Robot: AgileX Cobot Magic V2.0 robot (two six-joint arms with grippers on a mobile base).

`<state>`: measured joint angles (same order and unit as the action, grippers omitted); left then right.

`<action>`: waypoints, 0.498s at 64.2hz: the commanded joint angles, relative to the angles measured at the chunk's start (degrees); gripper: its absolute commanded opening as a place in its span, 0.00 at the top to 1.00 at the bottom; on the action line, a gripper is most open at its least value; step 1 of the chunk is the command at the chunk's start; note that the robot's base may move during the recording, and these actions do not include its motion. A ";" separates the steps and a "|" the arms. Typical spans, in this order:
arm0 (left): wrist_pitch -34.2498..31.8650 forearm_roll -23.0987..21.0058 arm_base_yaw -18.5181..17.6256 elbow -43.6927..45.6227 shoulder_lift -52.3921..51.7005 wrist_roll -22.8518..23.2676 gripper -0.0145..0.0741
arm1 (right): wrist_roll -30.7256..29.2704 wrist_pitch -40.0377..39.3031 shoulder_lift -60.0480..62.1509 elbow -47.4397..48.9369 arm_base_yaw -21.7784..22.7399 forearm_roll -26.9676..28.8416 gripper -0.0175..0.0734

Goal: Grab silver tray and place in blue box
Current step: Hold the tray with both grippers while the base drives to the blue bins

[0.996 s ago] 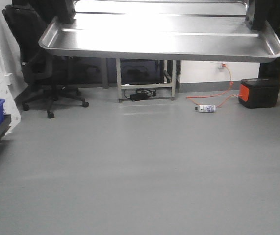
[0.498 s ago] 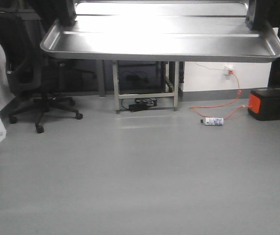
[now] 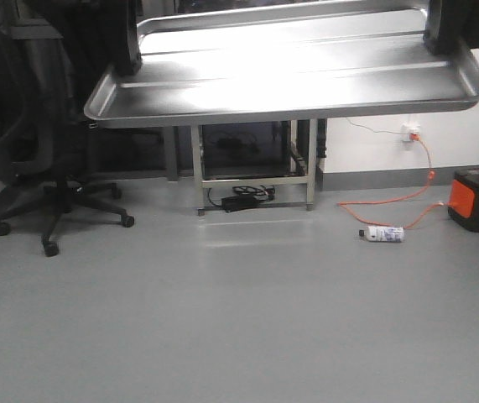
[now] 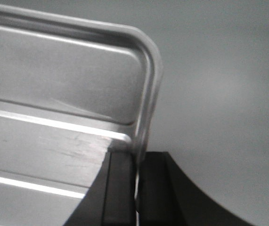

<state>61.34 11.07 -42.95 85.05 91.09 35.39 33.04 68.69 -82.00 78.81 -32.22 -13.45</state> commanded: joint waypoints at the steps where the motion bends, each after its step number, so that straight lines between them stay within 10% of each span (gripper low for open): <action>1: -2.03 1.57 -0.41 1.91 -1.42 -0.63 0.95 | -1.56 -1.68 2.16 1.41 0.12 -2.16 0.74; 32: -0.24 1.79 -0.29 3.22 -0.90 -0.17 0.95 | -1.56 -1.67 2.16 1.41 0.12 -2.16 0.74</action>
<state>61.90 11.07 -42.95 86.16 92.86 35.84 33.04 69.04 -82.00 78.81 -32.22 -13.66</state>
